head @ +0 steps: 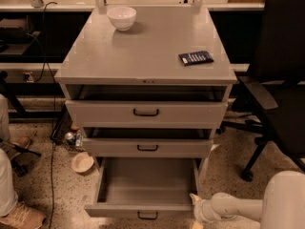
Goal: Open bottom drawer
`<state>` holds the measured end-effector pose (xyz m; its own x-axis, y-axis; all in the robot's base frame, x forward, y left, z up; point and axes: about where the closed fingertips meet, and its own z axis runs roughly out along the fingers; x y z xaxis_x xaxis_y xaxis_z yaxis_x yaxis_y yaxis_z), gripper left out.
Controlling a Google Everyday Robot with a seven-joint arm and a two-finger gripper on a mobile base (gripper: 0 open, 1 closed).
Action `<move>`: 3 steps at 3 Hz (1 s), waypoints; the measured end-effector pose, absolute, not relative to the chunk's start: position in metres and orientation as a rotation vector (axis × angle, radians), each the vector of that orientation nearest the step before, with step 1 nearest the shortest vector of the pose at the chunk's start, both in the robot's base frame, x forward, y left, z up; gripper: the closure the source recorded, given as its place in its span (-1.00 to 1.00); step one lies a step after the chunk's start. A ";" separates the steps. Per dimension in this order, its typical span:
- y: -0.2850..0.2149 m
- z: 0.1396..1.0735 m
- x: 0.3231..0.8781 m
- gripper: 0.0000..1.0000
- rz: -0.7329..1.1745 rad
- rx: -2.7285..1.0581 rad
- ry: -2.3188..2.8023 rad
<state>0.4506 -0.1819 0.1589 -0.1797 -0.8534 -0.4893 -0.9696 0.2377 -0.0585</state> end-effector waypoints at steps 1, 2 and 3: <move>-0.182 0.159 0.451 -1.00 0.371 -1.670 2.095; -0.181 0.163 0.449 -1.00 0.380 -1.674 2.061; -0.203 0.190 0.451 -1.00 0.367 -1.637 1.986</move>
Offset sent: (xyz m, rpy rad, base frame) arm -0.0008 -0.0024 0.0111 0.0407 -0.0448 0.0350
